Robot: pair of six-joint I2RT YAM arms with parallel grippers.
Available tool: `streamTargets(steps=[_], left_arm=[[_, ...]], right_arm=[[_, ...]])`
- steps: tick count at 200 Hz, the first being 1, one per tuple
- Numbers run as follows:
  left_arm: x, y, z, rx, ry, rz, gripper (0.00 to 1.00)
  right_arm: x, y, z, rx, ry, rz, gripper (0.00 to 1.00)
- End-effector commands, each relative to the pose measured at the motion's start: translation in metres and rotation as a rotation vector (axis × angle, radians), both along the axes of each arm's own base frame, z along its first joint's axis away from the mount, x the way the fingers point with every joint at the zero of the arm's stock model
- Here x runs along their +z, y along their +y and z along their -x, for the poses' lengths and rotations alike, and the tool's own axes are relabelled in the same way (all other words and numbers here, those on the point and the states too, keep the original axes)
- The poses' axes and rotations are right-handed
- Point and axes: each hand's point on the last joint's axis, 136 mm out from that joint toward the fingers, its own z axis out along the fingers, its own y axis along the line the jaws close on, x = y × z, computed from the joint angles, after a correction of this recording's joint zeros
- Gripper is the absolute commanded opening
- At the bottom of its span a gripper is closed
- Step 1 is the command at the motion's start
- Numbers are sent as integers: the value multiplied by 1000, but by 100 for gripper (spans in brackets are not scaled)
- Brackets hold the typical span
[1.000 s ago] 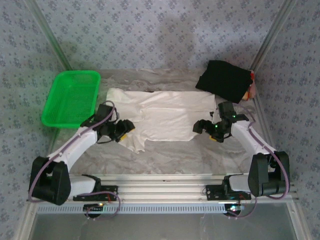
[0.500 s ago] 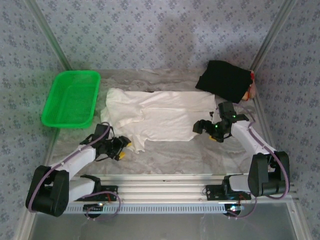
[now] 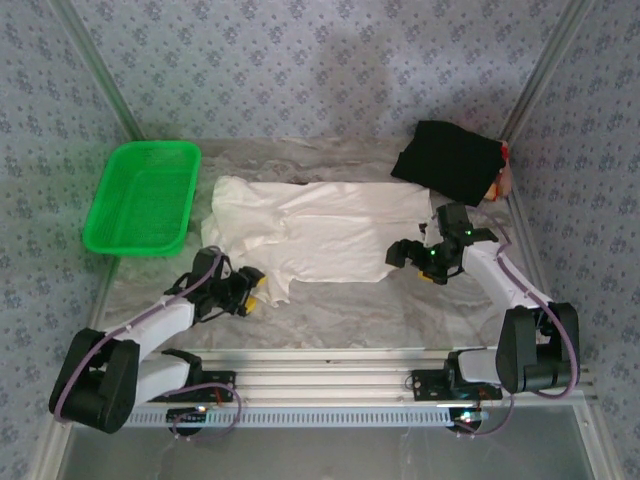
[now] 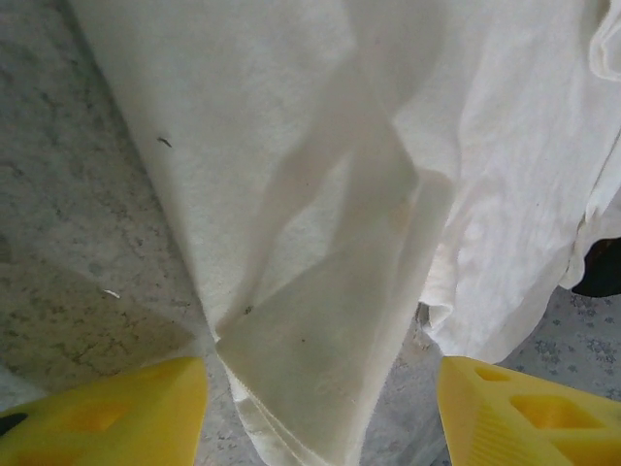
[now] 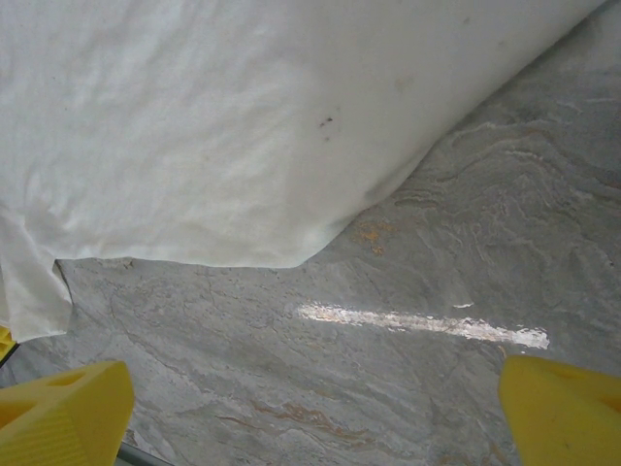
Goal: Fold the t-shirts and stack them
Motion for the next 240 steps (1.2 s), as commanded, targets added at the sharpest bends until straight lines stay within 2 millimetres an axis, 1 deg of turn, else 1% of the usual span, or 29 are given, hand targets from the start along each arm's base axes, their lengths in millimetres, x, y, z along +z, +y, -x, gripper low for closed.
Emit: streamTargets(steps=[1,41,82,111,150,162,212,240], left_arm=[[4,-2,-9,41,-21,20,64],[5,1,-20,102,-50,15,64],[6,4,-30,135,-74,-3,62],[7,12,-29,153,-79,-46,60],[5,20,-29,181,-94,-76,51],[5,20,-30,187,-103,-73,48],[3,18,-31,178,-106,-70,44],[6,14,-35,174,-130,-52,42]], right_arm=[[3,0,1,8,4,-10,99],[4,0,-1,2,-4,-12,99],[1,0,1,-1,4,-9,99],[2,0,1,1,2,-10,98],[1,0,1,1,1,-11,99],[1,0,0,0,3,-12,99],[0,1,0,2,4,-14,99],[0,1,0,4,4,-15,99]])
